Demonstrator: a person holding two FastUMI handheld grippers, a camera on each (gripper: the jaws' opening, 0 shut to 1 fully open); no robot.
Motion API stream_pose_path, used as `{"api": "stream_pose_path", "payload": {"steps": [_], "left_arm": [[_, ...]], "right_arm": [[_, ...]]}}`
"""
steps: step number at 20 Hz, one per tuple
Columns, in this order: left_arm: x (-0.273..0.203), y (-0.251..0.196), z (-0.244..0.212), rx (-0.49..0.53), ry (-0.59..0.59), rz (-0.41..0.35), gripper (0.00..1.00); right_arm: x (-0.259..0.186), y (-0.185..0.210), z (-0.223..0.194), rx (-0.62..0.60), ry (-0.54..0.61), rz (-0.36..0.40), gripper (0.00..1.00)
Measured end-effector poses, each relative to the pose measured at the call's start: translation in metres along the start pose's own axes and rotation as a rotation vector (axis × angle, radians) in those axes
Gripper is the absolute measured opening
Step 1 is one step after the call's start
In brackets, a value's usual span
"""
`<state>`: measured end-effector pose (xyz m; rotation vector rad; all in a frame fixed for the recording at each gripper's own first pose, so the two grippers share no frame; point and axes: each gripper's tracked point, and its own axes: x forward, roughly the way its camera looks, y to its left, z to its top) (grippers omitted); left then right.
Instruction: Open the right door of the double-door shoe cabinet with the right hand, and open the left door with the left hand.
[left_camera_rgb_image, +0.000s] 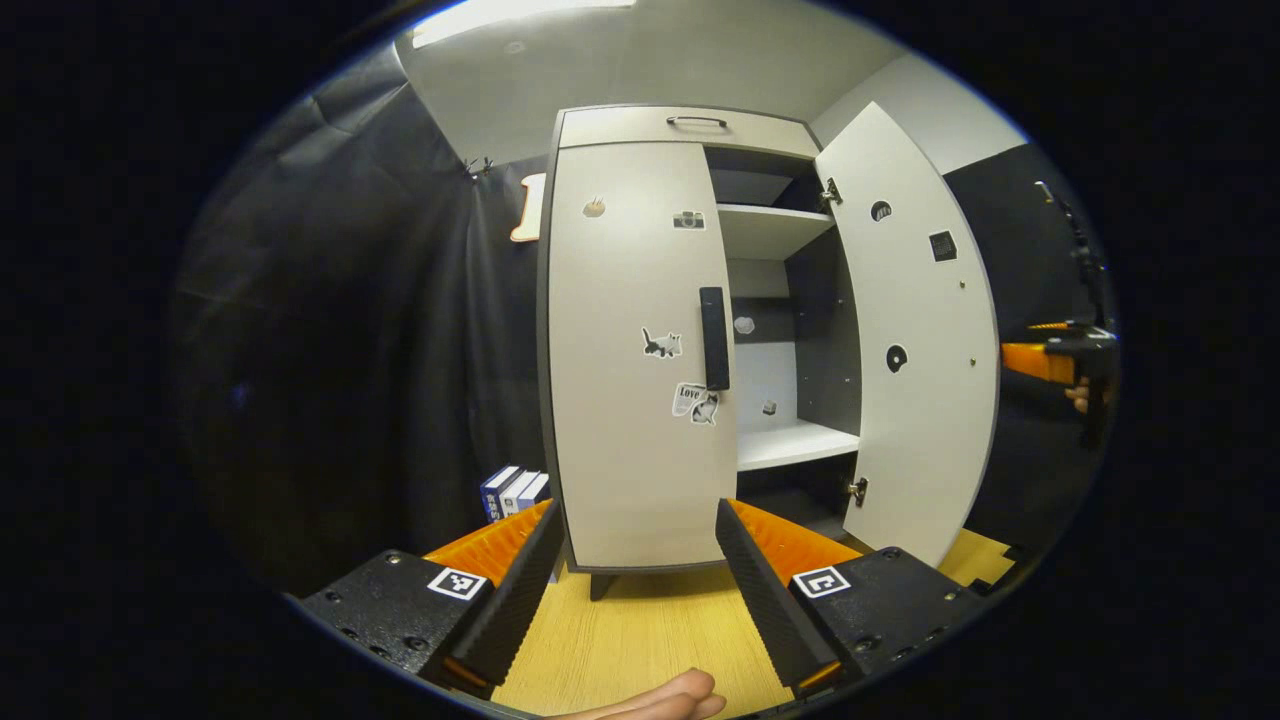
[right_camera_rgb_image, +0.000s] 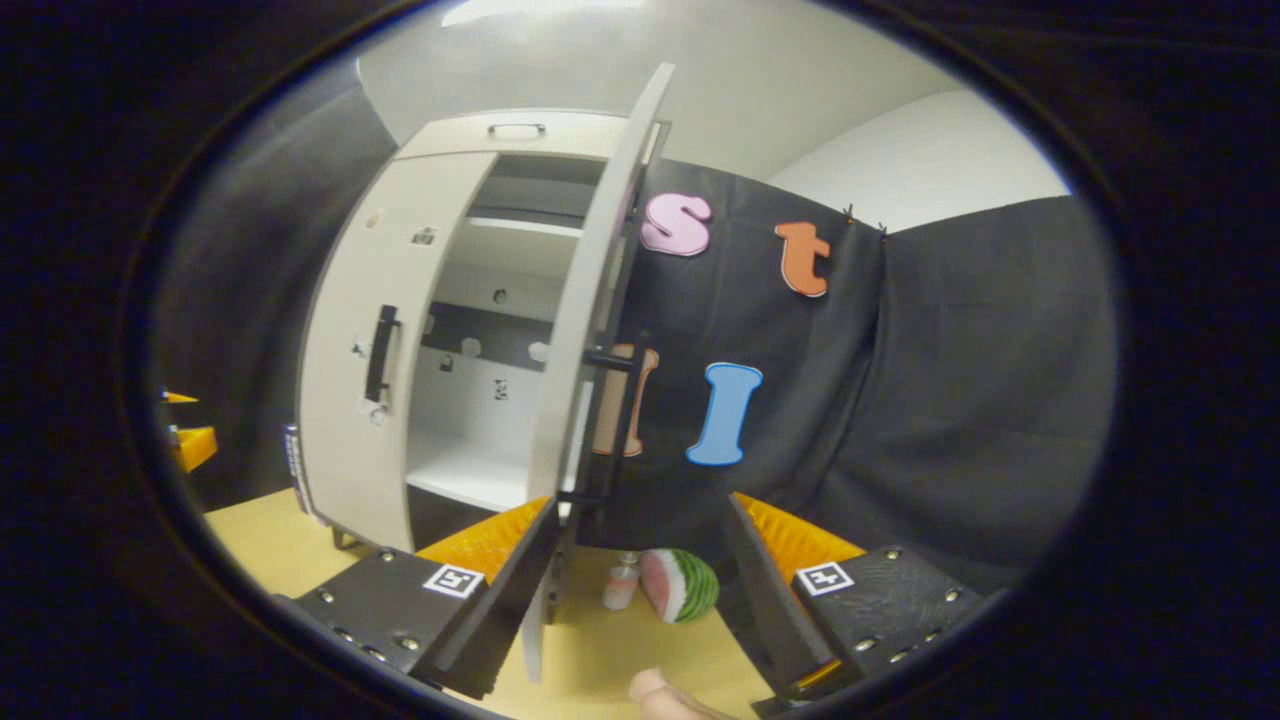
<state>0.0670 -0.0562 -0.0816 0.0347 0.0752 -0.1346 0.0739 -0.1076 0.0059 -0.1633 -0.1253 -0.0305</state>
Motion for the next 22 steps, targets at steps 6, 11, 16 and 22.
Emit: {"api": "stream_pose_path", "payload": {"steps": [6, 11, 16, 22], "left_arm": [[0.052, -0.024, 0.035, -0.024, -0.024, -0.036, 0.95], [0.107, -0.040, 0.061, -0.037, -0.036, -0.061, 0.95], [0.162, -0.049, 0.075, -0.078, -0.038, -0.065, 0.95], [0.223, -0.068, 0.093, -0.094, -0.027, -0.088, 0.97]], "right_arm": [[-0.077, 0.057, -0.018, 0.168, 0.013, 0.088, 0.98], [-0.113, 0.086, -0.028, 0.215, 0.001, 0.106, 0.98], [-0.138, 0.104, -0.023, 0.239, -0.027, 0.126, 0.97], [-0.141, 0.104, -0.043, 0.224, -0.007, 0.105, 0.98]]}}
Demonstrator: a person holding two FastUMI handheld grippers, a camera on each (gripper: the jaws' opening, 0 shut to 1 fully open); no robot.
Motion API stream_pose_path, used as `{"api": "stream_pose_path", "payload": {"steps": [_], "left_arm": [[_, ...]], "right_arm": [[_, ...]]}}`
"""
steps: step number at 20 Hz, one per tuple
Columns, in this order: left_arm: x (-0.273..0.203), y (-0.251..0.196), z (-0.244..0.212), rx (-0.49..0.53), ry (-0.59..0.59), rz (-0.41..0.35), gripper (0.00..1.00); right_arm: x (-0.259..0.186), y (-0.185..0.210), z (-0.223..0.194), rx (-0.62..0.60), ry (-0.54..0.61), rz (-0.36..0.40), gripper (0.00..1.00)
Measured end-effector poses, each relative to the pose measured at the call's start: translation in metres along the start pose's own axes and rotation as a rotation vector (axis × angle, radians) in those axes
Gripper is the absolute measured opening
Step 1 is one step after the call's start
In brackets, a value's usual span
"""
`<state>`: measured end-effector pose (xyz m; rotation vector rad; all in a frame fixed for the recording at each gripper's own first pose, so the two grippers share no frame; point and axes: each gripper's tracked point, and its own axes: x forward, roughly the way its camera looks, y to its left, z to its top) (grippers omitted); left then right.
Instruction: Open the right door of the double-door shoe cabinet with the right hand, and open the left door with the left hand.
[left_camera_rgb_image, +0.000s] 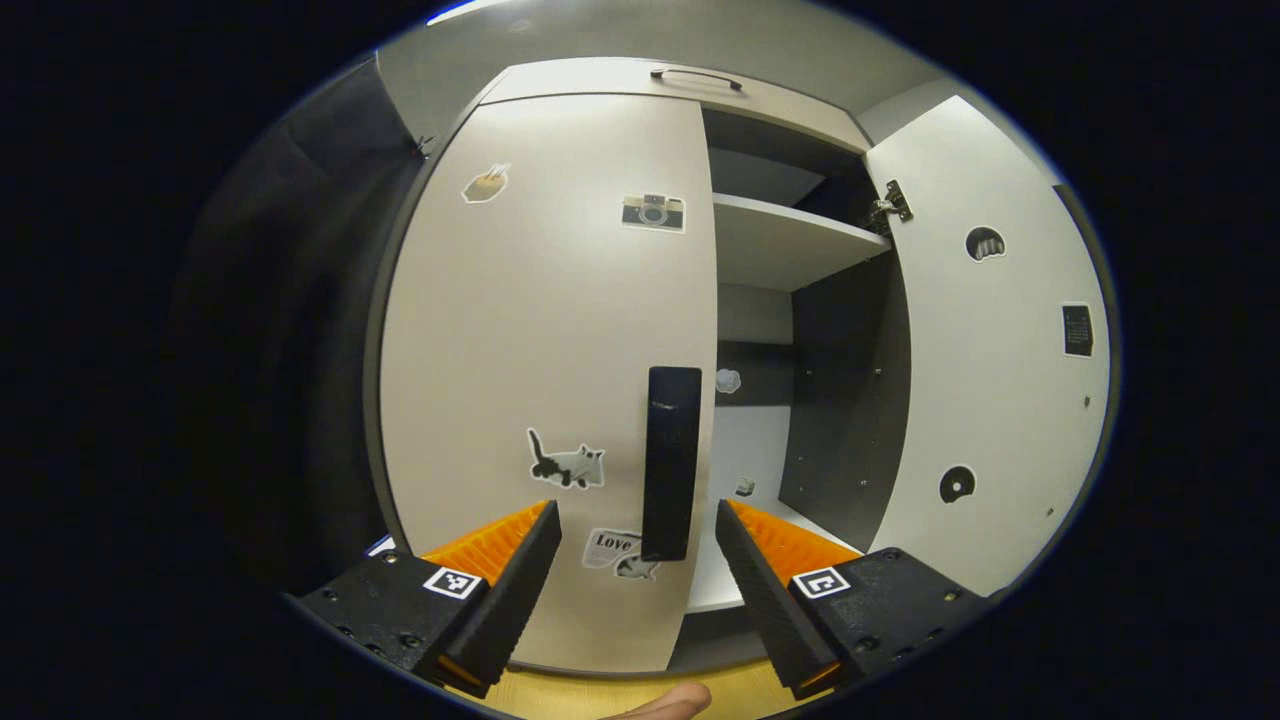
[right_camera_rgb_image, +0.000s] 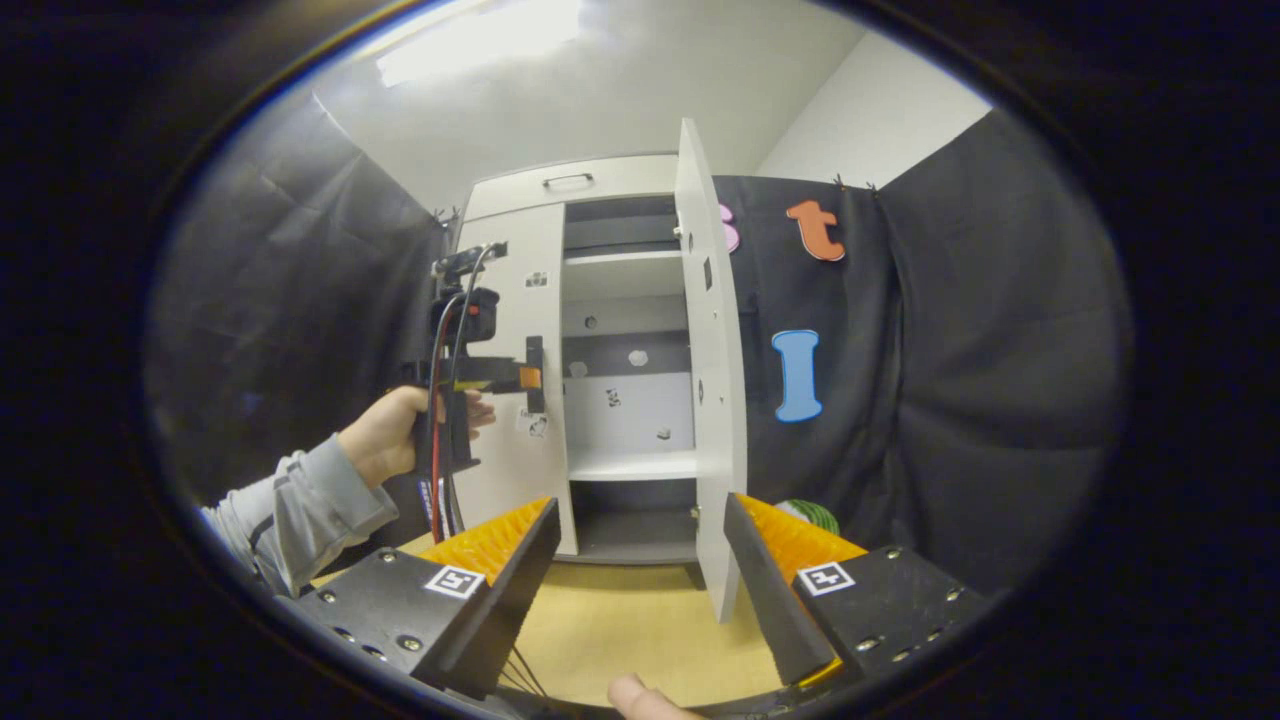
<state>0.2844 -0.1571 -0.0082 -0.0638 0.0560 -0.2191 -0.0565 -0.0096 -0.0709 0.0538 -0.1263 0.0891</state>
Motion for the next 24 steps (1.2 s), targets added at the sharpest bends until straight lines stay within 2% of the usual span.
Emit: {"api": "stream_pose_path", "payload": {"steps": [3, 4, 5, 6, 7, 8, 9, 10, 12, 13, 16, 20, 24], "left_arm": [[0.024, 0.009, -0.006, 0.005, 0.034, 0.050, 0.95], [0.037, 0.003, -0.010, 0.003, 0.047, 0.036, 0.91], [0.041, 0.001, -0.013, 0.019, 0.061, 0.023, 0.78], [0.047, -0.005, -0.014, 0.012, 0.063, -0.008, 0.69], [0.048, -0.006, -0.018, 0.001, 0.084, -0.008, 0.55], [0.050, -0.009, -0.012, -0.009, 0.054, -0.018, 0.48], [0.044, -0.008, -0.014, 0.011, 0.080, -0.022, 0.39], [0.047, -0.009, -0.016, 0.029, 0.070, -0.022, 0.33], [0.047, -0.009, -0.016, 0.024, 0.064, -0.043, 0.31], [0.046, -0.010, -0.016, 0.003, 0.063, -0.043, 0.27], [0.042, -0.007, -0.017, 0.026, 0.069, -0.020, 0.24], [0.030, -0.006, -0.017, 0.007, 0.056, -0.038, 0.24], [0.002, -0.005, -0.015, 0.035, 0.050, -0.056, 0.23]], "right_arm": [[0.001, -0.005, -0.012, 0.002, 0.026, -0.014, 0.98], [0.000, -0.006, -0.014, -0.005, 0.026, -0.015, 0.98], [-0.001, -0.006, -0.015, -0.013, 0.025, -0.016, 0.98], [-0.002, -0.007, -0.016, -0.015, 0.025, -0.021, 0.97], [-0.004, -0.008, -0.016, -0.018, 0.027, -0.021, 0.98], [-0.007, -0.006, -0.018, -0.017, 0.026, -0.018, 0.98], [-0.010, -0.004, -0.019, -0.018, 0.028, -0.015, 0.98], [-0.013, -0.003, -0.020, -0.021, 0.027, -0.015, 0.98], [-0.022, 0.003, -0.018, -0.024, 0.025, -0.007, 0.98], [-0.028, 0.010, -0.018, -0.010, 0.025, 0.015, 0.98], [-0.042, 0.029, -0.020, 0.032, 0.031, 0.068, 0.98], [-0.057, 0.023, -0.017, -0.003, 0.013, 0.021, 0.97], [-0.071, 0.026, -0.013, 0.005, 0.003, 0.012, 0.98]]}}
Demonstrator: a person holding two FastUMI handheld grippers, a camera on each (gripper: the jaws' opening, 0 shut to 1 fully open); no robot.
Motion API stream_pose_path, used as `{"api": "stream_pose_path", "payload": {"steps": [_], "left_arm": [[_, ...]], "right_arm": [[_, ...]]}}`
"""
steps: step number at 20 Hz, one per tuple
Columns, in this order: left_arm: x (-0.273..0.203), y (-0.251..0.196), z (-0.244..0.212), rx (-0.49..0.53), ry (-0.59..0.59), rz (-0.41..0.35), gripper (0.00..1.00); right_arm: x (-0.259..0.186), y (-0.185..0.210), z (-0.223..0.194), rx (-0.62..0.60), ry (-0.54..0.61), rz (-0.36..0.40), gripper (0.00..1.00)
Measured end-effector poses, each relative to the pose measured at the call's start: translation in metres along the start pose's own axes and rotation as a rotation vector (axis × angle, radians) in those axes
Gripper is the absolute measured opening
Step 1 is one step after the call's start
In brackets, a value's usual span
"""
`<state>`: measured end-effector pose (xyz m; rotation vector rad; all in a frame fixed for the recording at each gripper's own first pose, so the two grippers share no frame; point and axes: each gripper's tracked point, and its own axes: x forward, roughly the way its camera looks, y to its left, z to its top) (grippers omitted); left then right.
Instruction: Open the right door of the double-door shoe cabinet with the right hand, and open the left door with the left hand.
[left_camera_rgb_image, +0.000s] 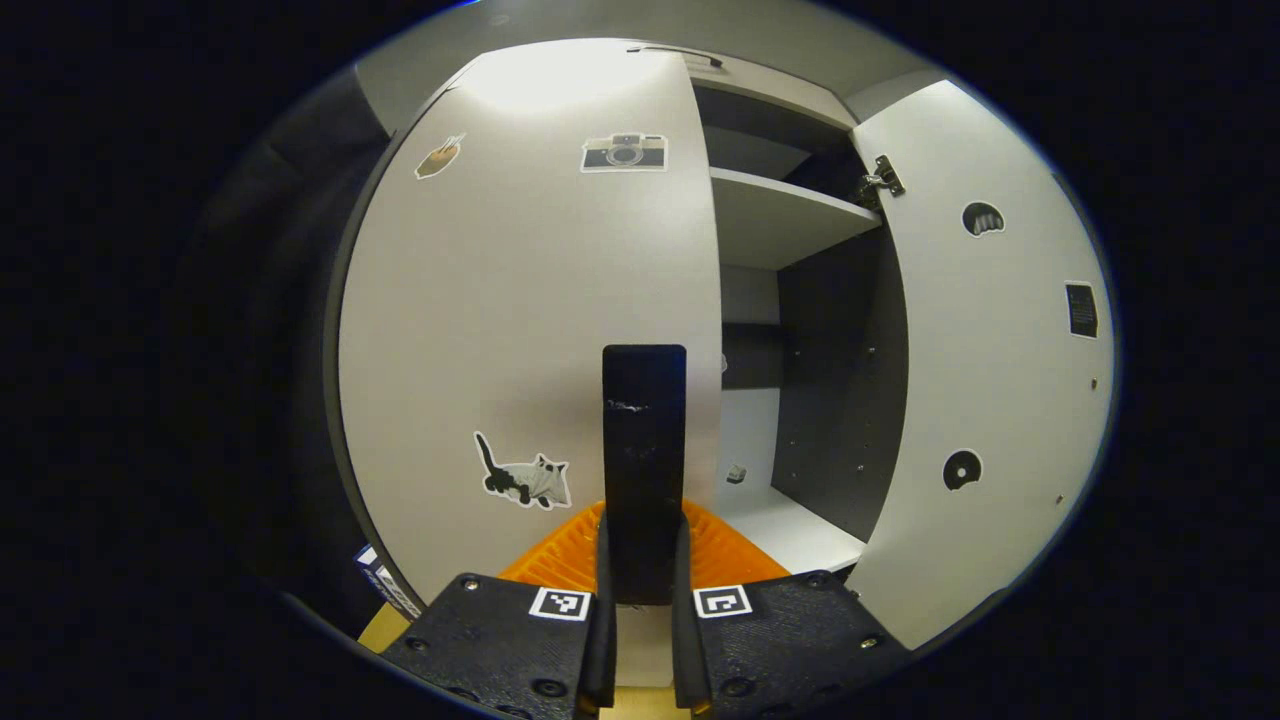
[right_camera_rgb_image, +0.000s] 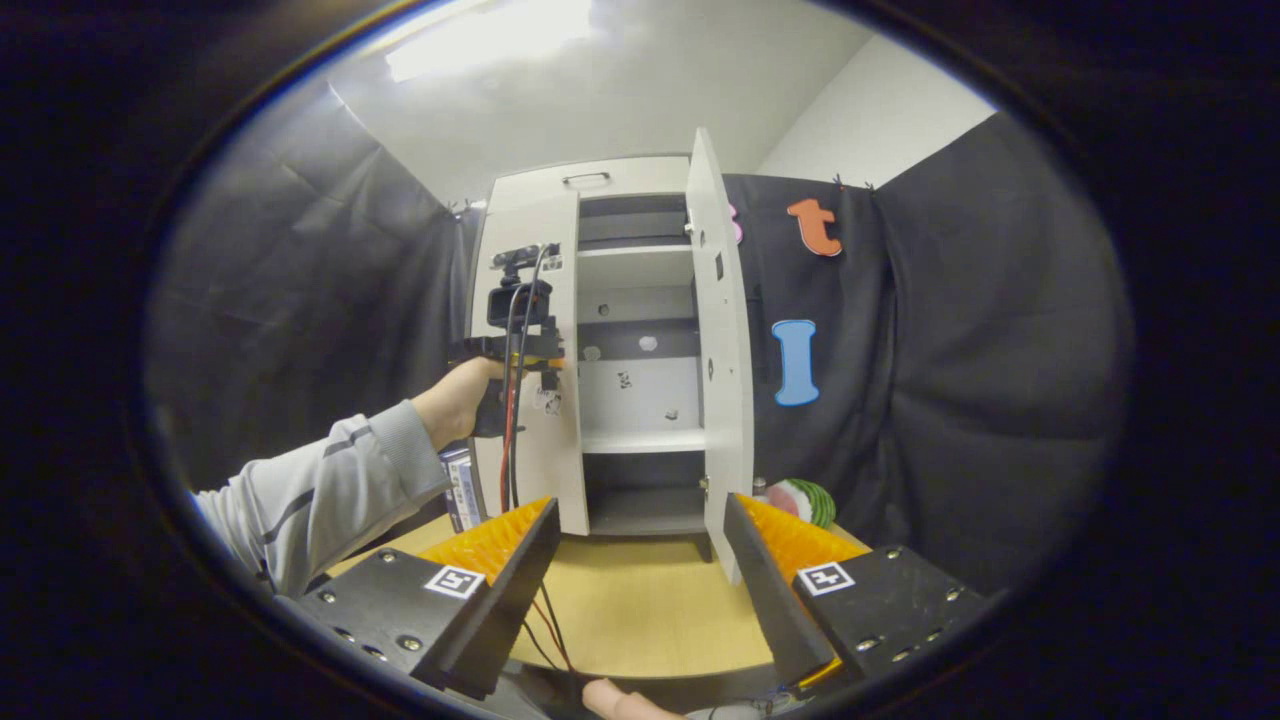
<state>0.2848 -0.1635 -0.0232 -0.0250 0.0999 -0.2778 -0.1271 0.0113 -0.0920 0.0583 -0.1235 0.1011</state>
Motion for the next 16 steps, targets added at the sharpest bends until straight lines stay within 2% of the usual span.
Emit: {"api": "stream_pose_path", "payload": {"steps": [6, 10, 16], "left_arm": [[-0.038, 0.013, 0.001, -0.014, 0.013, -0.033, 0.23], [-0.064, 0.023, 0.001, -0.012, 0.019, -0.026, 0.23], [-0.095, 0.044, 0.001, -0.024, 0.020, -0.016, 0.23]], "right_arm": [[-0.030, 0.005, 0.014, 0.007, -0.029, -0.027, 0.98], [-0.044, 0.004, 0.016, 0.014, -0.040, -0.069, 0.98], [-0.062, 0.002, 0.028, 0.071, -0.043, -0.080, 0.98]]}}
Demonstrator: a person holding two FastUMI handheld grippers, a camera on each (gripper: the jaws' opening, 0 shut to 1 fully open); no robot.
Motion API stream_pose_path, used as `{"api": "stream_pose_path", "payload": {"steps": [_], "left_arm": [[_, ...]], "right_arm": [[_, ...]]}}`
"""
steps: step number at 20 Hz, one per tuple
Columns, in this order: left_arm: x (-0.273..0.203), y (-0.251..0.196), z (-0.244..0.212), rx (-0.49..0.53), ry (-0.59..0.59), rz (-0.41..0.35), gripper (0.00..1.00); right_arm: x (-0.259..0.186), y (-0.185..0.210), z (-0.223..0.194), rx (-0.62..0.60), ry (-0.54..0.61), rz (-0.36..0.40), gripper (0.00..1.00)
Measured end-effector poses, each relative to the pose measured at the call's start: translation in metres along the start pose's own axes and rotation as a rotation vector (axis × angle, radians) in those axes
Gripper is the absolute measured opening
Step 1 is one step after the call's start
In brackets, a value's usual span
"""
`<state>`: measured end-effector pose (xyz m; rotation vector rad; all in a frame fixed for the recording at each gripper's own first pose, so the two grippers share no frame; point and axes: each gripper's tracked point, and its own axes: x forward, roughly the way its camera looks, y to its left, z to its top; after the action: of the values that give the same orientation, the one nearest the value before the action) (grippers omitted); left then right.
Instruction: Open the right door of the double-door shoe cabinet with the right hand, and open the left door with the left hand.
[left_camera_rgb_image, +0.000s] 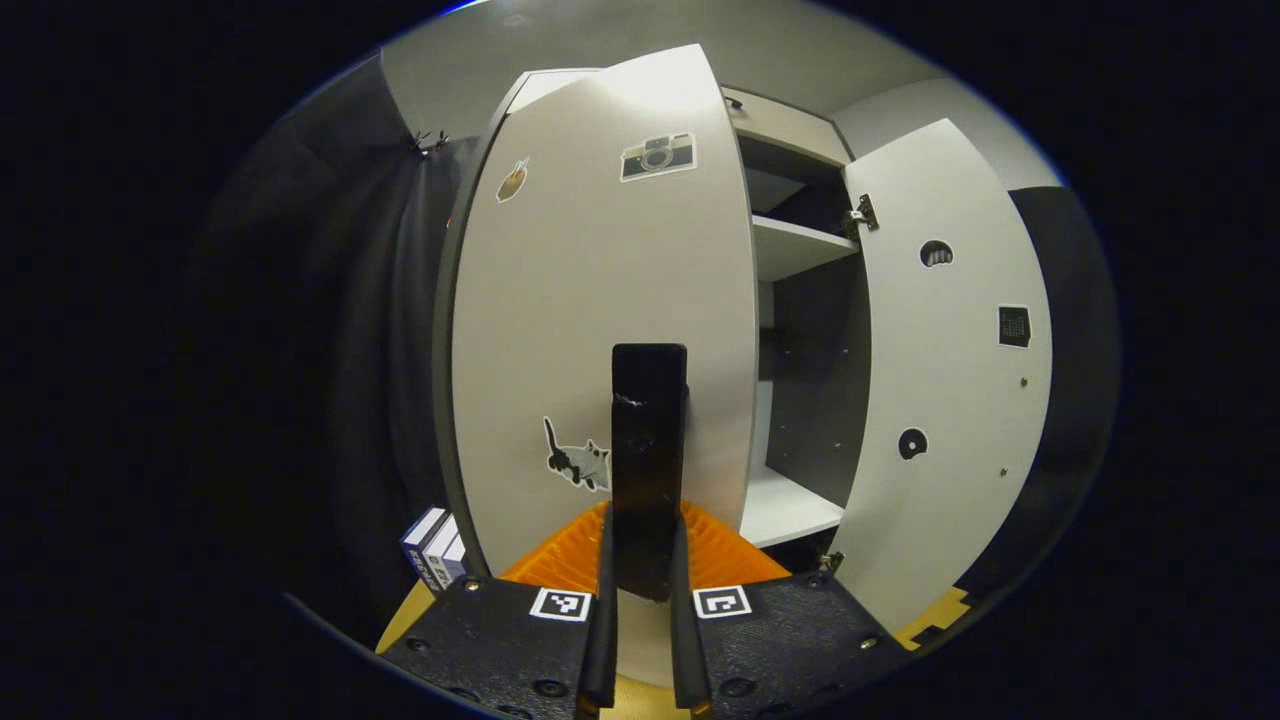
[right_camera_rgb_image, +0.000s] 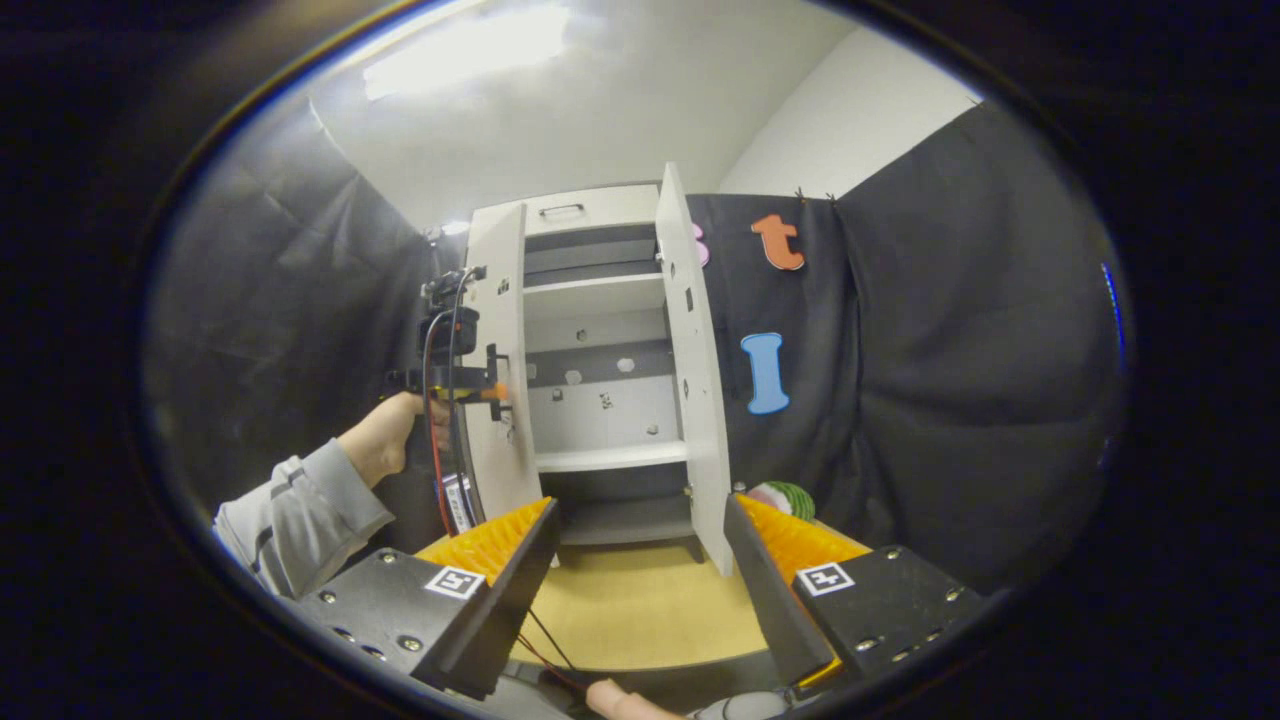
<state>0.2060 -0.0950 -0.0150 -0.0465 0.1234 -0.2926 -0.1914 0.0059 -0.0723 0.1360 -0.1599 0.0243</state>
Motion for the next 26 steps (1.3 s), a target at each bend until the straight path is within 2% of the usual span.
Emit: {"api": "stream_pose_path", "payload": {"steps": [10, 14, 15, 21, 23, 26], "left_arm": [[-0.036, 0.035, -0.001, 0.032, -0.006, 0.018, 0.23], [-0.050, 0.051, -0.006, 0.041, -0.003, 0.037, 0.23], [-0.052, 0.057, -0.003, 0.050, -0.009, 0.044, 0.19], [-0.065, 0.080, -0.003, 0.045, 0.003, 0.043, 0.16], [-0.069, 0.094, -0.003, 0.074, 0.005, 0.067, 0.16], [-0.075, 0.126, -0.004, 0.093, 0.011, 0.157, 0.12]], "right_arm": [[-0.005, 0.001, 0.002, -0.016, -0.001, -0.015, 0.97], [-0.001, 0.014, -0.007, -0.032, 0.012, 0.007, 0.98], [0.000, 0.016, -0.008, -0.038, 0.015, 0.006, 0.98], [0.000, 0.034, -0.012, -0.051, 0.017, 0.033, 0.98], [0.001, 0.031, -0.011, -0.046, 0.011, 0.023, 0.98], [0.005, 0.028, -0.015, -0.046, 0.017, 0.008, 0.98]]}}
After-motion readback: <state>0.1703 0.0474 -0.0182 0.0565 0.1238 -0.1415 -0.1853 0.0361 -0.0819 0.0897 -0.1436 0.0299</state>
